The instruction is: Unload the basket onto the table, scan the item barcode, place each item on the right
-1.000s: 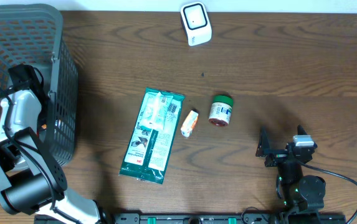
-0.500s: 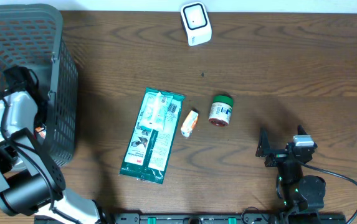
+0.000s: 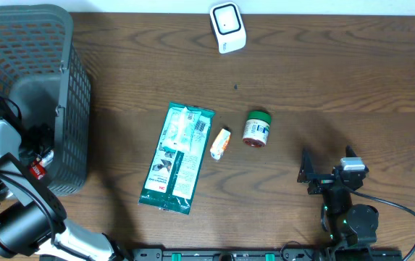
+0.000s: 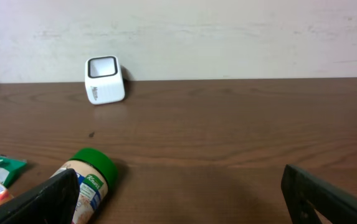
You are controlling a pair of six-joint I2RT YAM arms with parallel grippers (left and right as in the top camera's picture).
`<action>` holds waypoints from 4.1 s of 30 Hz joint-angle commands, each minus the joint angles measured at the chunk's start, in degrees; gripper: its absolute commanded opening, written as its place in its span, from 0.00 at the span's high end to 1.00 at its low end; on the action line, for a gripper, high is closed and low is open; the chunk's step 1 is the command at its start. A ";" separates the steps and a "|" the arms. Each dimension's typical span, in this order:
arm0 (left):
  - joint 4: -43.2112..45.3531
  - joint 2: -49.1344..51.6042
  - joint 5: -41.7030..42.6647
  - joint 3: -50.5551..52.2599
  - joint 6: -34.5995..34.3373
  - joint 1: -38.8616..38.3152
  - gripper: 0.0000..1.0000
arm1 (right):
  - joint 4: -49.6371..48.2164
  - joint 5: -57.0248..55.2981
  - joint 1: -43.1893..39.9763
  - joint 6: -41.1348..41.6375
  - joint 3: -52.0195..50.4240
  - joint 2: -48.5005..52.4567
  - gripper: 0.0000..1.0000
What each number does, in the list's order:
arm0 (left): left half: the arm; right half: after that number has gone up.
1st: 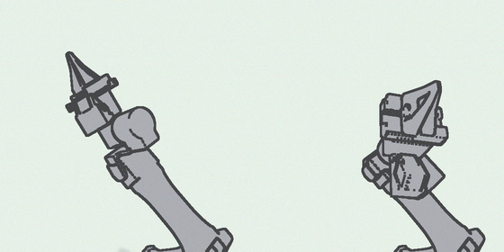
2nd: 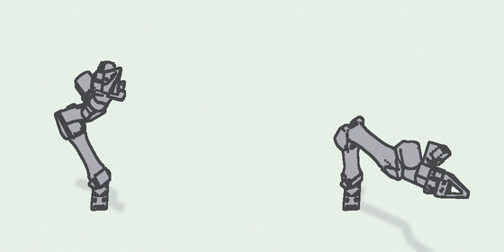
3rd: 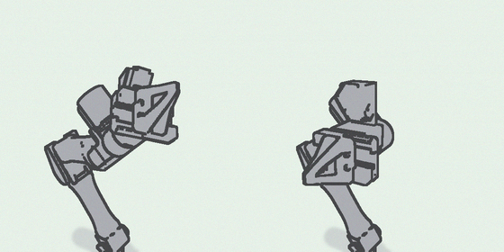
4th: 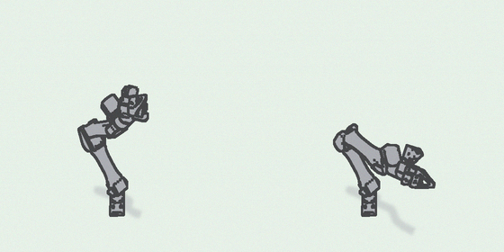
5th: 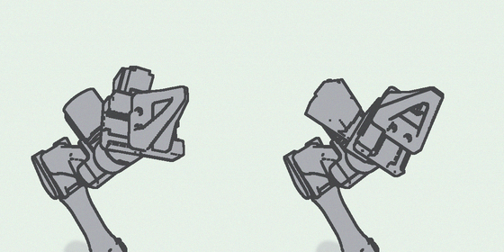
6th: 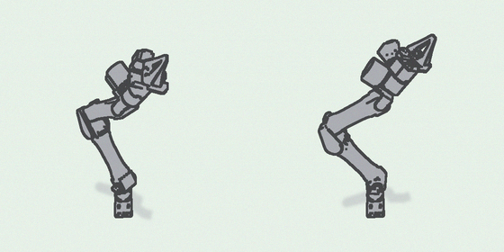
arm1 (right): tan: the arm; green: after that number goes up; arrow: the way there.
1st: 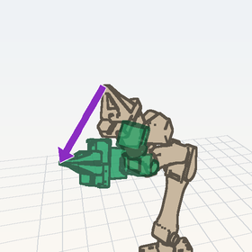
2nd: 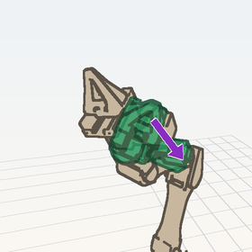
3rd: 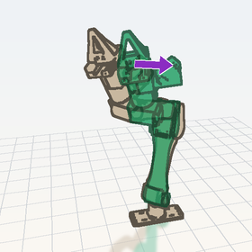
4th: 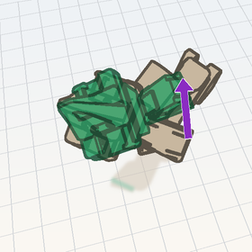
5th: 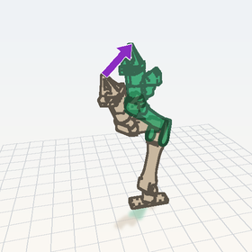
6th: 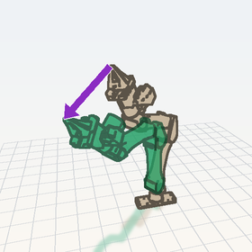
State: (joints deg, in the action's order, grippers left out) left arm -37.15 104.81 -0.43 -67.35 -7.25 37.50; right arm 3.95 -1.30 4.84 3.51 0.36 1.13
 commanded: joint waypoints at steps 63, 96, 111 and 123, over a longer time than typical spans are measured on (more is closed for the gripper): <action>2.60 -14.27 25.57 8.61 -3.37 -57.20 0.61 | 0.17 -0.35 0.50 0.72 -0.04 -0.04 0.01; -22.21 -34.73 -10.40 3.37 -3.54 -45.07 0.06 | 0.17 -0.33 0.50 0.72 -0.04 -0.04 0.01; -20.81 -34.84 -2.16 3.37 -3.21 -38.53 0.06 | 0.17 -0.33 0.50 0.72 -0.04 -0.04 0.01; -12.87 -34.82 23.34 3.37 -3.10 -38.53 0.06 | 0.17 -0.33 0.50 0.72 -0.04 -0.04 0.01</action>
State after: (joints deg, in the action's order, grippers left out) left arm -50.06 69.87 17.85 -63.07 -10.50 -1.28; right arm 3.95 -1.30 4.84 3.51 0.36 1.13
